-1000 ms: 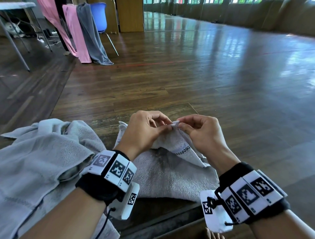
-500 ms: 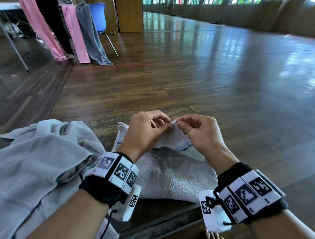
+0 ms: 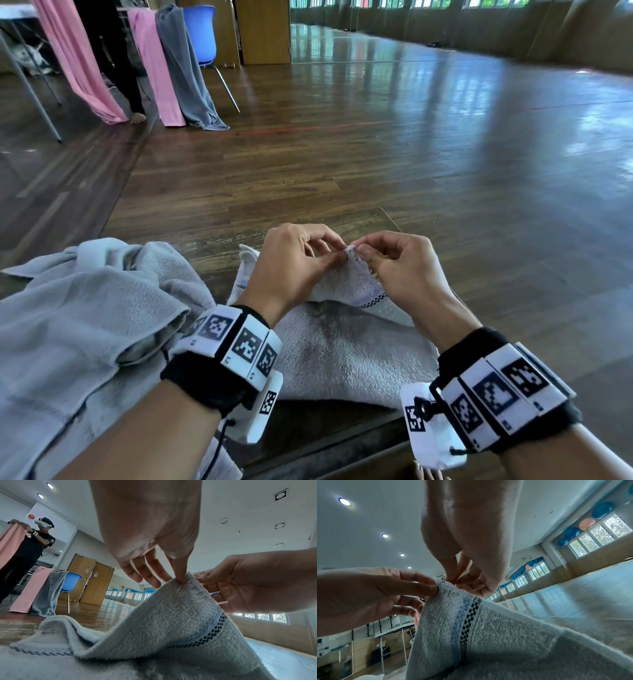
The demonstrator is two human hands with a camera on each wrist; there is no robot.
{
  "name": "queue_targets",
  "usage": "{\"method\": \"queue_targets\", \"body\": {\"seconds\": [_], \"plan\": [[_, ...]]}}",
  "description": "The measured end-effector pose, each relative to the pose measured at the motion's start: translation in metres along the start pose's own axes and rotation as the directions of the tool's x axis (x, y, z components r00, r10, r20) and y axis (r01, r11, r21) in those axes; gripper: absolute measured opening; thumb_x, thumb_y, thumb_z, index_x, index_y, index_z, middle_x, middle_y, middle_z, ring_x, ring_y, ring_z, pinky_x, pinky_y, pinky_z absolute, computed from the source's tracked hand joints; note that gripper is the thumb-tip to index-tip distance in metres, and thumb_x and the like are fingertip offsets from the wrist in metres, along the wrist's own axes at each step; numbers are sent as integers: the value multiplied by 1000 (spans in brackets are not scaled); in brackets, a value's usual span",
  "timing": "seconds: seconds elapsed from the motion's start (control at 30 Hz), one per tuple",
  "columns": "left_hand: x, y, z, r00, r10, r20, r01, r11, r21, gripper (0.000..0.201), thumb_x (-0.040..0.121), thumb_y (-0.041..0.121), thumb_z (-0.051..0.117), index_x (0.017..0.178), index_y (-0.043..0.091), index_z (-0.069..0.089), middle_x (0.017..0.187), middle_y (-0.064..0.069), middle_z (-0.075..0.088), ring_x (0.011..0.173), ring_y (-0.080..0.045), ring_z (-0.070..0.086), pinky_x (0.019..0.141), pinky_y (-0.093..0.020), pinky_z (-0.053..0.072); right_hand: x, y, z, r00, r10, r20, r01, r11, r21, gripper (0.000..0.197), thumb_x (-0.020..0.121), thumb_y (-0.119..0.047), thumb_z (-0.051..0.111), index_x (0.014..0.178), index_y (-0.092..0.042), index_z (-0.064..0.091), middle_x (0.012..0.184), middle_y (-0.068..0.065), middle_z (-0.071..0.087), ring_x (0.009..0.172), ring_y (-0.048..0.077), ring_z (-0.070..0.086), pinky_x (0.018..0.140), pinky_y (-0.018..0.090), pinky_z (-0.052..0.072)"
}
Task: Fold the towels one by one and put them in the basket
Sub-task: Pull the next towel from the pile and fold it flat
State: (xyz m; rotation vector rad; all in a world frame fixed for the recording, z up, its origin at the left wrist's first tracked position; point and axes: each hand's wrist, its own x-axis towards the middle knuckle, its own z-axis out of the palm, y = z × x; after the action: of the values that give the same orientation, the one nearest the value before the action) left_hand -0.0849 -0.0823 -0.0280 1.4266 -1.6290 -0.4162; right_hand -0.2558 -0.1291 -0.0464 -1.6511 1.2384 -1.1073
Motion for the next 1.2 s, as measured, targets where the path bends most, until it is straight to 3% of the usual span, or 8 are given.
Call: {"method": "queue_targets", "body": {"seconds": [0.27,0.37,0.57,0.73,0.83,1.03,1.2], "plan": [[0,-1,2,999,45,-8,-44,998,52,4,80,25,82,82,26,79,67,10,68,54,-4,56,52,-11,39,-1,0,0,999,-38,14,38,999,6,18,91,-15,75,78,-28,78,69,-14,73,64,-1,61,61,13,46],[1,-2,2,998,59,-32,-57,996,71,6,79,25,82,82,28,78,66,11,68,56,-7,58,52,-13,42,0,1,1,999,-36,19,36,999,6,16,91,-18,75,78,-27,78,68,-9,73,62,3,59,59,17,47],[2,-5,4,997,69,-45,-65,995,74,6,81,22,80,83,28,78,64,15,65,53,-4,56,51,-11,39,0,-2,0,998,-45,36,44,998,34,9,88,-24,79,80,-22,79,60,-15,66,56,-3,53,55,11,42],[0,-5,2,997,75,-36,-73,996,53,4,84,23,79,83,26,78,65,11,67,52,-4,55,51,-11,39,-6,-7,0,996,-46,77,42,998,56,8,81,-29,85,84,-23,80,83,4,76,73,9,65,74,30,57],[0,-5,3,996,79,-37,-76,994,72,3,83,25,80,83,27,78,66,11,67,53,-5,56,52,-10,38,-8,-6,3,996,-53,66,51,998,40,9,78,-24,87,84,-23,80,80,1,77,77,17,72,80,37,59],[0,-6,5,994,94,-54,-91,994,64,4,81,26,81,81,27,78,65,13,66,53,-5,56,52,-10,37,-8,-4,5,996,-63,68,60,997,48,17,74,-19,90,87,-23,81,80,0,76,78,25,72,80,44,61],[0,-6,5,993,99,-56,-97,994,47,4,81,26,81,81,28,77,66,12,68,56,-9,60,52,-12,42,-6,-3,5,996,-57,62,54,997,51,19,73,-15,91,87,-22,81,79,-1,77,76,27,72,77,42,60]]}}
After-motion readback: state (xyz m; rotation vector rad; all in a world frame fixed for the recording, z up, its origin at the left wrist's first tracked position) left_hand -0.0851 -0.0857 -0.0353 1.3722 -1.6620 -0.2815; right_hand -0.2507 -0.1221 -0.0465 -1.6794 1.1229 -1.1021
